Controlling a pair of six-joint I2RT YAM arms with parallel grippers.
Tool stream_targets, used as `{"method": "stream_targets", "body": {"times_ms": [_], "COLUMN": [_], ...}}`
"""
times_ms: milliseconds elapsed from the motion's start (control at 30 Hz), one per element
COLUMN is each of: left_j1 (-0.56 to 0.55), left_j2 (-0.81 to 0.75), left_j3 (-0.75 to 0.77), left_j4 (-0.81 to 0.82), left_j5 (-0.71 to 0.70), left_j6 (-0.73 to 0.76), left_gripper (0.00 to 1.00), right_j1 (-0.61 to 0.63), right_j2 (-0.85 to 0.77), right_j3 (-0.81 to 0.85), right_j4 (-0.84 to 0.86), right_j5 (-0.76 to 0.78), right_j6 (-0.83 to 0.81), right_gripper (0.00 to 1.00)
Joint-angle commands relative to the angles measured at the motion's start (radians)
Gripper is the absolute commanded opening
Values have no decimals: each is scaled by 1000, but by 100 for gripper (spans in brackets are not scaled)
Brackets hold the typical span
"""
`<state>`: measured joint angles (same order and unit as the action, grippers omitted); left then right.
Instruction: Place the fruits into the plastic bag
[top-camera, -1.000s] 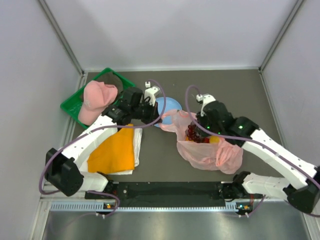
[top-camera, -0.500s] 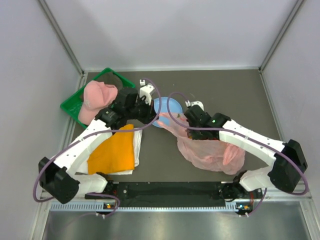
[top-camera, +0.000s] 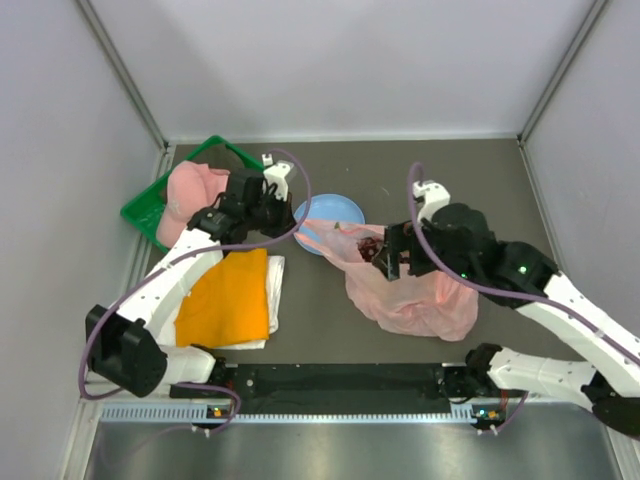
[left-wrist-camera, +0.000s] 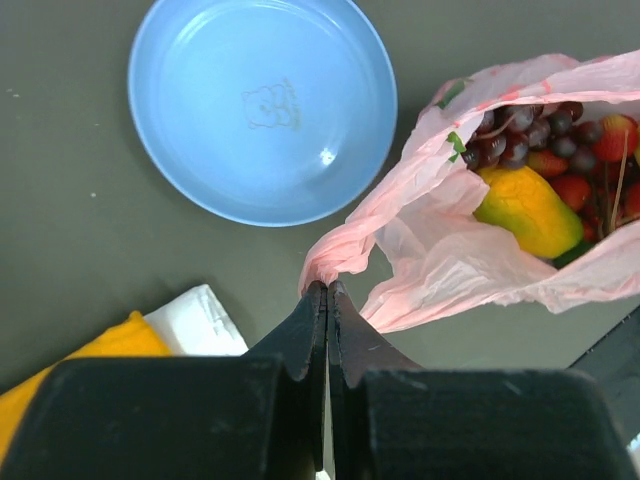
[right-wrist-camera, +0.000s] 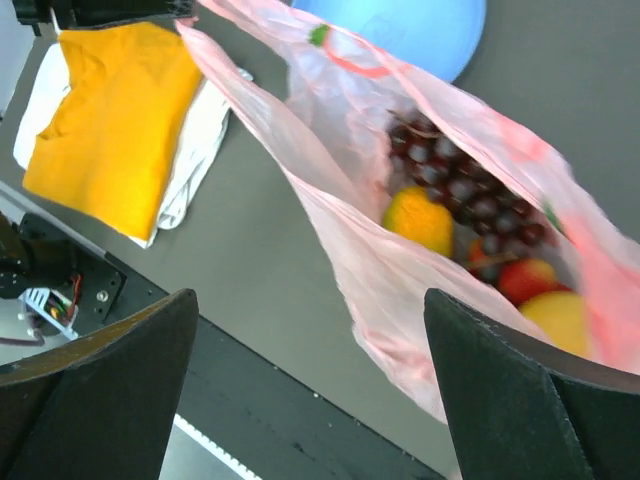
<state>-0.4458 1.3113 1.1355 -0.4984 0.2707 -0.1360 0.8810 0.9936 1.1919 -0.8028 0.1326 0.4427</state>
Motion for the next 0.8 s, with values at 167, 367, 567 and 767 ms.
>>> {"method": "stream_targets", "body": {"times_ms": [167, 367, 567, 767], "left_j1": [22, 24, 24, 24], "left_j2": [-49, -47, -49, -50], "left_j3": [9, 7, 6, 9], "left_j4": [29, 24, 29, 32], "left_j5": [2, -18, -8, 5], "left_j6": [6, 13, 9, 6], "left_gripper": [0, 0, 0, 0], "right_j1": [4, 6, 4, 4], "right_j2": [-69, -130, -190, -182], "right_j3": [89, 77, 19, -92], "right_j4": [-360, -397, -380, -316], "right_j5": [283, 240, 108, 61], "right_j6": [155, 169, 185, 212], "right_gripper": [94, 89, 87, 85]}}
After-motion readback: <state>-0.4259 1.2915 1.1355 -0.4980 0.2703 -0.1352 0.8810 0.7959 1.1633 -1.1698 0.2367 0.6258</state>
